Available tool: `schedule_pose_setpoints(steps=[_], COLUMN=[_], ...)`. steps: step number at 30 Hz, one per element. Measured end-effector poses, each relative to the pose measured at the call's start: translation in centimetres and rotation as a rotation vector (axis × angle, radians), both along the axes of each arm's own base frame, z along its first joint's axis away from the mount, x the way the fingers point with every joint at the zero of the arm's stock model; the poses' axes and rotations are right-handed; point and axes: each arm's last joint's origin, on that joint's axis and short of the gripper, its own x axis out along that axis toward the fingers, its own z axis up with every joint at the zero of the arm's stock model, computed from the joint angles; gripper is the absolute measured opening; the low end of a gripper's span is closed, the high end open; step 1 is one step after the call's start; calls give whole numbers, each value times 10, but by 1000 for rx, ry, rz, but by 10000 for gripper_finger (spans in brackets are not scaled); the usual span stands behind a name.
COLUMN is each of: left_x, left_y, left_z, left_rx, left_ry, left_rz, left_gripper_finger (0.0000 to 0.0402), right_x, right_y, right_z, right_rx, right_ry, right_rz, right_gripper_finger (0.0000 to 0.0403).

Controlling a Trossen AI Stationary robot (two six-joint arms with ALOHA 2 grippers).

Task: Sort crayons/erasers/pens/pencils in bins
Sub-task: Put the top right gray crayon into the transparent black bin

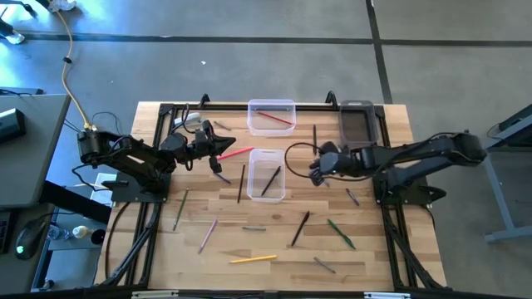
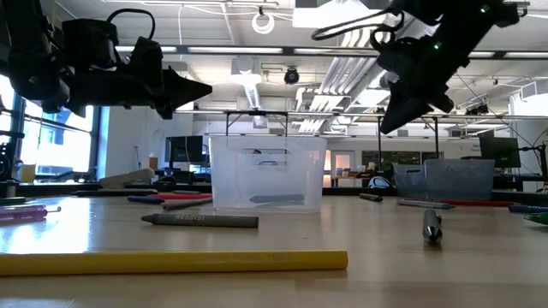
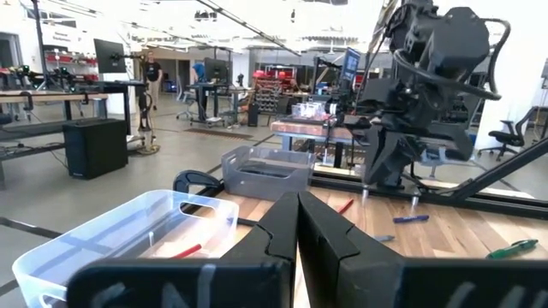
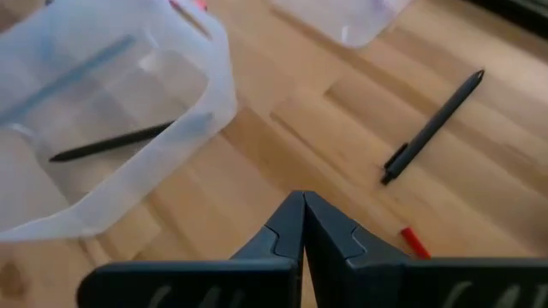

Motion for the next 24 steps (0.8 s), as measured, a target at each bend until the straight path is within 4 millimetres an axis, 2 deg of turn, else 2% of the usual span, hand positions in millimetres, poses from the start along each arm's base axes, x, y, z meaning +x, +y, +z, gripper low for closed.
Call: schedule_pose_setpoints(steps=[5, 10, 15, 20, 24], left_x=[0, 0, 0, 0, 0], left_y=[0, 0, 0, 0, 0], left_z=[0, 0, 0, 0, 0], left_rx=[-7, -7, -7, -7, -7], left_ry=[-3, -3, -3, -3, -3], left_rz=[-2, -2, -2, -2, -1], left_gripper_finger=[0, 0, 0, 0, 0], right_x=[12, 22, 29, 25, 27], right_y=[2, 5, 8, 7, 1], right_z=[5, -4, -22, -39, -48], right_rx=[92, 182, 282, 368, 386], right_ry=[91, 182, 259, 385, 423], right_rz=[-42, -78, -117, -231, -256], right_gripper_finger=[0, 12, 68, 128, 144])
